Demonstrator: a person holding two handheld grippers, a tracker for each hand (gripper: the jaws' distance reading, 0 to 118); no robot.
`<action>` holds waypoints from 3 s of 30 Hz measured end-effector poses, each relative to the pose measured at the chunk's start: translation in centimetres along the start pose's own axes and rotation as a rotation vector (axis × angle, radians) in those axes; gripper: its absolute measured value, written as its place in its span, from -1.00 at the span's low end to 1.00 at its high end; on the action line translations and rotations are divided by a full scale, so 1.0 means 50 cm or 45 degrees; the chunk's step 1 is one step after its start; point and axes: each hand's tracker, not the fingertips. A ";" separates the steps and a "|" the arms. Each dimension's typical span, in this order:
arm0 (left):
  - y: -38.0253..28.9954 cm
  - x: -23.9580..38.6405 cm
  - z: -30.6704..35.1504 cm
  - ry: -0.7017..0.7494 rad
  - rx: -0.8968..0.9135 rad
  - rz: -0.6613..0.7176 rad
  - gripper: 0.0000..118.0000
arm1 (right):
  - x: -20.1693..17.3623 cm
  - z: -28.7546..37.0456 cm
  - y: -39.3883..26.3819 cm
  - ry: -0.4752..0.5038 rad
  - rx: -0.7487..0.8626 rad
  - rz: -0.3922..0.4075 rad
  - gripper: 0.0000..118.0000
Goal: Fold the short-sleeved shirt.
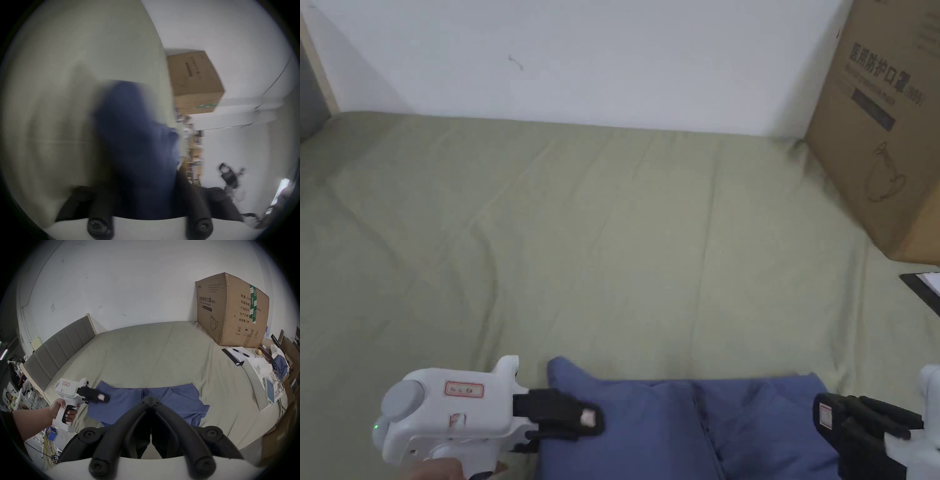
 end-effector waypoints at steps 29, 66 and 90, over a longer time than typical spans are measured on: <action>0.005 0.417 -0.174 0.410 -0.089 -0.329 0.96 | 0.135 0.076 -0.028 -0.003 0.135 -0.227 -1.00; -0.212 0.608 0.220 0.569 1.218 -0.930 -1.00 | 0.081 0.197 0.092 0.082 0.684 -0.079 -1.00; -0.308 0.505 0.240 0.914 1.560 -0.981 -1.00 | 0.006 0.127 0.054 -0.289 0.883 0.179 -1.00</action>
